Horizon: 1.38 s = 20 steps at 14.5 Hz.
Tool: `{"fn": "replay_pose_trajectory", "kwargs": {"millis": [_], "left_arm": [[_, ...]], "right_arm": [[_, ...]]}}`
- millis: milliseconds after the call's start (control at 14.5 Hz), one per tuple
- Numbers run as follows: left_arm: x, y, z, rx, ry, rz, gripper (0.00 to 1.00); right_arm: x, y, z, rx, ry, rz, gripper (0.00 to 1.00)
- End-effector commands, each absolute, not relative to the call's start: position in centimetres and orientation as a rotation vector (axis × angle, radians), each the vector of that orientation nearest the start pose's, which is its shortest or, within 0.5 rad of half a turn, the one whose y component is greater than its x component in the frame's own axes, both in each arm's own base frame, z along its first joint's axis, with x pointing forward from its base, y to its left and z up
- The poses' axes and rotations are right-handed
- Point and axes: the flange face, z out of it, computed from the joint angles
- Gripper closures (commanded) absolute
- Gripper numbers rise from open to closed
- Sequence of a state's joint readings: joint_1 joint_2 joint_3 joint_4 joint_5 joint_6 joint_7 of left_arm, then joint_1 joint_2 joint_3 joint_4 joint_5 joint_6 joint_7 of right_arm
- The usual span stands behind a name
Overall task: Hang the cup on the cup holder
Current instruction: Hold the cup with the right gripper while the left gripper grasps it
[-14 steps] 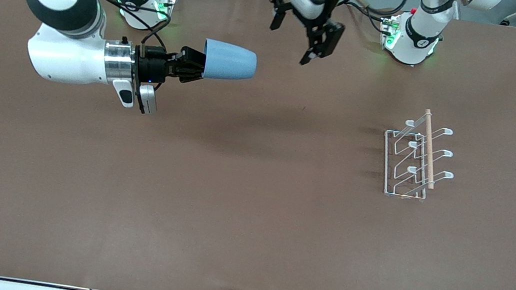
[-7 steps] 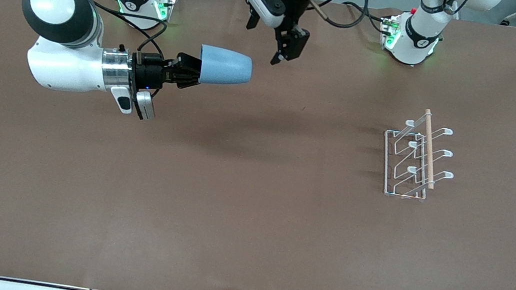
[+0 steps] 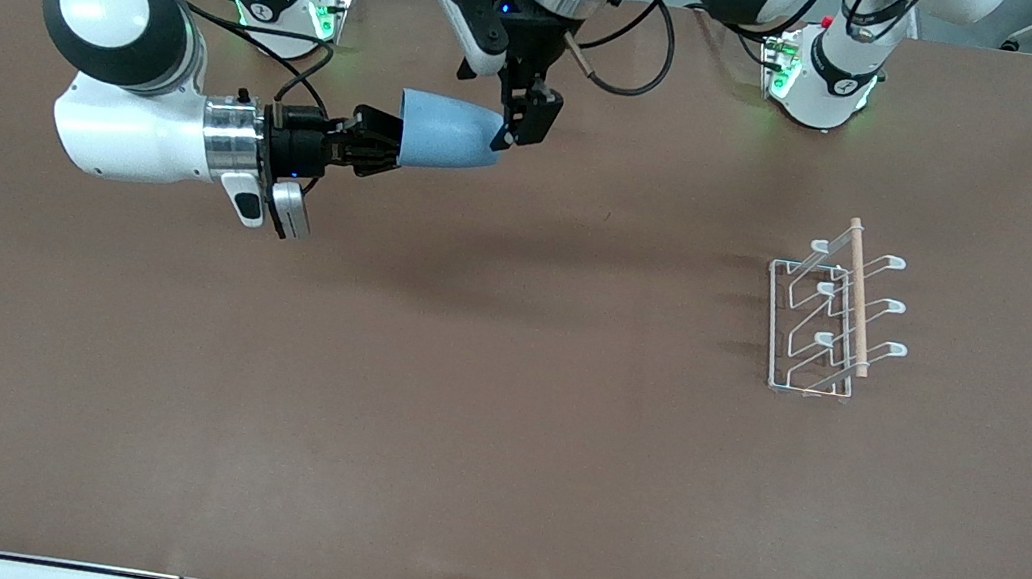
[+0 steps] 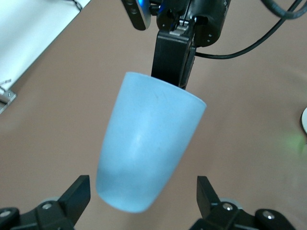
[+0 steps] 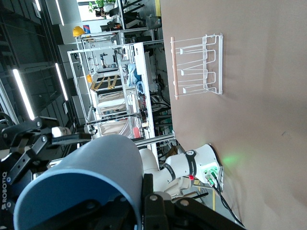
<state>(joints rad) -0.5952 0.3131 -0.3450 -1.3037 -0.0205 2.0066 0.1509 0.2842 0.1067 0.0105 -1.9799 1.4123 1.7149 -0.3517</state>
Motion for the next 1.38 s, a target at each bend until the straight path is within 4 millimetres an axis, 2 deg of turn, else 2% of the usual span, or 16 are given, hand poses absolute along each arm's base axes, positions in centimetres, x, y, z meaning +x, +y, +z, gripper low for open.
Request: {"fn": "replay_pose_trajectory", "kwargs": {"millis": [0, 207, 276, 690, 828, 897, 966, 1241, 1310], "left_arm": [[43.9, -53.0, 62.1, -2.862, 1.767, -0.604, 0.02], [44.1, -53.5, 61.1, -2.852, 1.793, -0.595, 0.02], [44.3, -53.9, 60.2, -2.839, 1.818, -0.585, 0.02], [45.0, -54.4, 58.3, -2.823, 1.849, -0.558, 0.14], [45.3, -54.7, 57.9, -2.827, 1.847, -0.574, 0.25], [45.2, -54.7, 57.8, -2.825, 1.849, -0.571, 0.35], [45.3, -54.8, 57.6, -2.826, 1.849, -0.566, 0.42], [45.4, -54.7, 57.6, -2.814, 1.845, -0.568, 0.58], [45.4, -54.5, 57.7, -2.796, 1.846, -0.569, 0.58]], "right_arm": [[52.1, 25.4, 46.2, -1.758, -0.093, 0.271, 0.99], [52.1, 25.4, 46.3, -1.756, -0.097, 0.271, 0.98], [52.1, 25.4, 46.3, -1.756, -0.096, 0.272, 0.98], [52.4, 24.5, 46.3, -1.755, -0.087, 0.267, 0.97], [52.4, 24.6, 46.3, -1.754, -0.086, 0.266, 0.97], [52.3, 24.8, 46.4, -1.754, -0.090, 0.267, 0.97], [52.3, 24.8, 46.4, -1.755, -0.089, 0.268, 0.97], [52.2, 24.9, 46.3, -1.756, -0.089, 0.274, 0.95], [52.2, 24.9, 46.3, -1.756, -0.086, 0.277, 0.93]]}}
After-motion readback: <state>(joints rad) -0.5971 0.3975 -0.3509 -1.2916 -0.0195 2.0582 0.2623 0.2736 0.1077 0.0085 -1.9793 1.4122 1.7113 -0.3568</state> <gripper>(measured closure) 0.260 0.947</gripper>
